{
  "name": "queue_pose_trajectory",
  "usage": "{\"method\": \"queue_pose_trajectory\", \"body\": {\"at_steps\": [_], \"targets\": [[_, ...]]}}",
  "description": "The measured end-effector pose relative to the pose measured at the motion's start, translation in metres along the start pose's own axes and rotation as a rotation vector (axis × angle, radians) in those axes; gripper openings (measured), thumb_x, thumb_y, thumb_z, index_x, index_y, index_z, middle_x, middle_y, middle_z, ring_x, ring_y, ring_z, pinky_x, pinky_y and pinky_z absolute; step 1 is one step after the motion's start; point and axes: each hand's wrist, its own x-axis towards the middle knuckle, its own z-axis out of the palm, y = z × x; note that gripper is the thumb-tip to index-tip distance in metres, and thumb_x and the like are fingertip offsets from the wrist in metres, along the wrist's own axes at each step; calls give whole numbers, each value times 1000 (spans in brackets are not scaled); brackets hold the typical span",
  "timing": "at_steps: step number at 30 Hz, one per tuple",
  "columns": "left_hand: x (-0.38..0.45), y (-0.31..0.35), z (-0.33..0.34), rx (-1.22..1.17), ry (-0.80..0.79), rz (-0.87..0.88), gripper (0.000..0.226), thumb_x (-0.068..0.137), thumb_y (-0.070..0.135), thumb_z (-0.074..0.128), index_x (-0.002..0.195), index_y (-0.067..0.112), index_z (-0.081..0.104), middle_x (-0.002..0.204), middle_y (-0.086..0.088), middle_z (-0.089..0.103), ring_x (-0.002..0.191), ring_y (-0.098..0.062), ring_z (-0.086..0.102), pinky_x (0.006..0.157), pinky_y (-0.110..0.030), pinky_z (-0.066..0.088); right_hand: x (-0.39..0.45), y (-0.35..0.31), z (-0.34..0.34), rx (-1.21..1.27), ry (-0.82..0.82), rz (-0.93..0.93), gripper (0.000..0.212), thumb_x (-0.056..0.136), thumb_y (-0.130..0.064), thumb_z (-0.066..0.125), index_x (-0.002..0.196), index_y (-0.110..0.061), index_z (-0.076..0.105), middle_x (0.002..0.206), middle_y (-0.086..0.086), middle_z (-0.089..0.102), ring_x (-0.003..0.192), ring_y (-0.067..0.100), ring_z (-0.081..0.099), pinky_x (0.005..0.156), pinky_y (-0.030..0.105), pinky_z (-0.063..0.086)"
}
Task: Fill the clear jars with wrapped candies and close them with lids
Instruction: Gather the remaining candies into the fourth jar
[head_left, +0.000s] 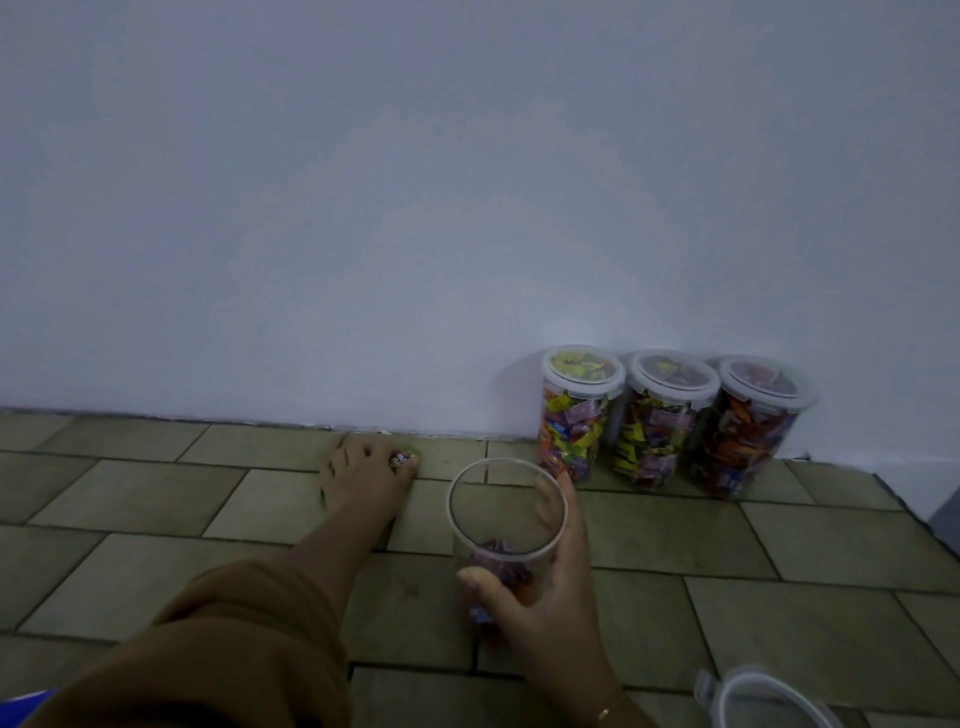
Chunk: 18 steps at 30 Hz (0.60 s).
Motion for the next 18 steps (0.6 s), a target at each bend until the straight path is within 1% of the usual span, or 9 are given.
{"method": "queue_pose_trajectory", "body": {"at_steps": [2,4,6,8,9,12,14,16,18], "targets": [[-3,3,-1,-25,13,38,45,93,55,40,125,26,51,132,-11,43,128,-29,33,101,-38,31,0,2,0,-10,2,-1,110,54,-61,78,144,-34,21,145,-18,35,136,-1,31,112,26,31],[-7,6,-3,-42,-12,58,44,94,53,41,123,22,52,128,-11,46,124,-28,39,94,-37,38,1,2,0,-20,2,4,109,55,-58,79,144,-35,21,145,-17,35,136,0,31,113,33,32],[-9,5,-2,-40,-40,69,45,93,54,42,121,20,53,124,-12,48,117,-30,46,89,-38,41,1,1,0,-15,-6,15,108,54,-64,77,142,-40,20,145,-17,34,136,0,31,113,33,32],[-14,4,-3,-61,-58,78,43,93,53,45,117,18,54,120,-13,48,109,-32,52,86,-38,44,1,-2,-1,-7,-17,25,108,52,-69,75,141,-42,19,146,-16,33,136,-1,30,113,30,31],[-17,4,-3,-79,-62,85,41,93,51,46,115,17,54,119,-13,48,105,-33,54,83,-37,45,1,-2,-1,-2,-24,29,109,52,-68,76,141,-42,19,146,-16,33,136,-2,30,113,28,31],[-27,3,-4,-171,-31,72,36,93,48,48,109,17,57,111,-11,51,97,-33,57,76,-34,43,2,-5,-3,7,-33,34,104,54,-49,81,138,-42,21,144,-16,35,133,-7,30,109,15,30],[-35,6,-9,-327,32,46,34,93,47,49,100,16,62,101,-9,58,91,-30,60,71,-33,43,1,-8,-5,1,-44,38,101,55,-44,79,138,-42,22,144,-16,35,132,-9,31,104,6,28],[-42,13,-16,-538,81,59,38,93,44,49,81,12,64,80,-6,63,78,-26,61,63,-31,40,0,-8,-7,-19,-61,42,98,56,-45,79,136,-45,22,143,-19,34,131,-12,29,100,2,27],[-54,26,-35,-786,83,31,44,95,42,47,62,14,51,59,-2,50,60,-22,51,55,-30,31,-3,-11,-10,-38,-74,38,95,58,-44,80,133,-50,20,142,-23,32,130,-13,28,102,3,26]]}}
